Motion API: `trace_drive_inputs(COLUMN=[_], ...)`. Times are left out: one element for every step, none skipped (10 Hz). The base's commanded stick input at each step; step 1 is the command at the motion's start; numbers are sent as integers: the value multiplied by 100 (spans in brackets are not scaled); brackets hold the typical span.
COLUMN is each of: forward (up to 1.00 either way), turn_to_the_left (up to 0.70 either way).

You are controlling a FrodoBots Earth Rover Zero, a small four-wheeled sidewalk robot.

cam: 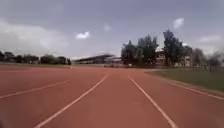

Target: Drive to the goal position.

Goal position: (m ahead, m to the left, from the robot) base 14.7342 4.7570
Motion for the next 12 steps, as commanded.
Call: trace_drive_inputs(forward=[45, 45, 45, 45, 45, 45, 45, 45, 45, 45, 45, 45], turn_to_the_left=[0, 0, 0, 0, 0, 0, 0, 0, 0, 0, 0, 0])
